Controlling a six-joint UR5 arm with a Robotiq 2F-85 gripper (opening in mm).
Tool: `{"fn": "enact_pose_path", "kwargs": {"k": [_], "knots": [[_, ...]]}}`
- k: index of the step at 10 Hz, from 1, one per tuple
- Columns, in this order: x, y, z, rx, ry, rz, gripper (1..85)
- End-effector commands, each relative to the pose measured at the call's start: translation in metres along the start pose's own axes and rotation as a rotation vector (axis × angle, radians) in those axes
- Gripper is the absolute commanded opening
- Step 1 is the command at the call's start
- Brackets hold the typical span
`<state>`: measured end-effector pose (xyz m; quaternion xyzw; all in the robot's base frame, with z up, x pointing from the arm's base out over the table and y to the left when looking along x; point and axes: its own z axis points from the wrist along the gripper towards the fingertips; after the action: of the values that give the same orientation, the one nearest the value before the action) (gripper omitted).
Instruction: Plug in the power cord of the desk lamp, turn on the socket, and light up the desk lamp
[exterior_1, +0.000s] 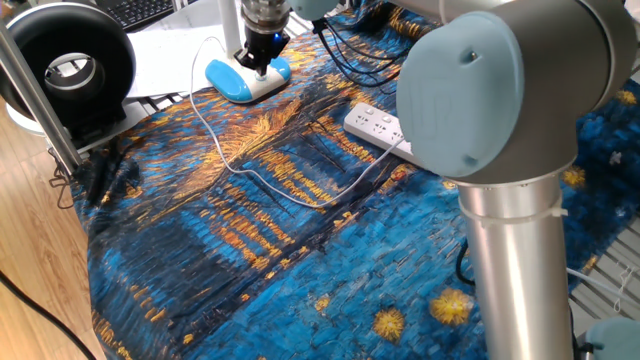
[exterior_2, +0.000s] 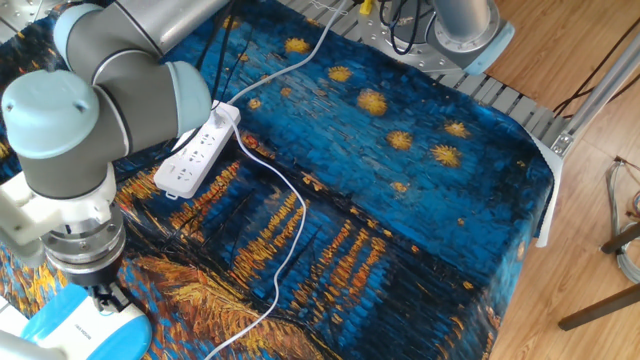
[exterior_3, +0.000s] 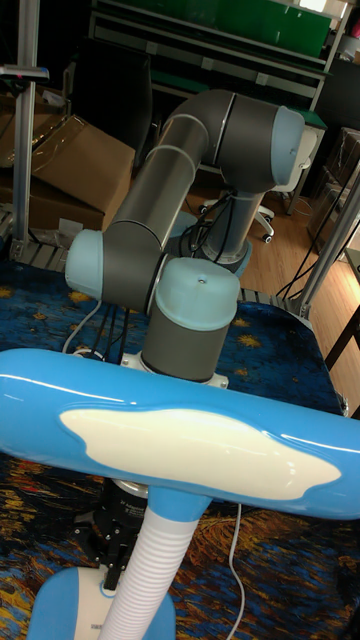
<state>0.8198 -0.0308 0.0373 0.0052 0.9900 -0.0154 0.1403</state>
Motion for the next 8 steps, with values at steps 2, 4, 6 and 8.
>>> {"fn": "enact_pose_path", "kwargs": {"k": [2,4,6,8], "knots": [[0.0093,0.0041,0.0042,-0.022,0.041,0.023,1.3],[0.0126,0.0090,0.0030,-0.029,0.047,0.030,1.3],[0.0089,0.0052,0.0058,-0.027,0.041,0.018,1.3],[0.0084,0.0025,0.0028,-0.025,0.041,0.013,1.3]]}}
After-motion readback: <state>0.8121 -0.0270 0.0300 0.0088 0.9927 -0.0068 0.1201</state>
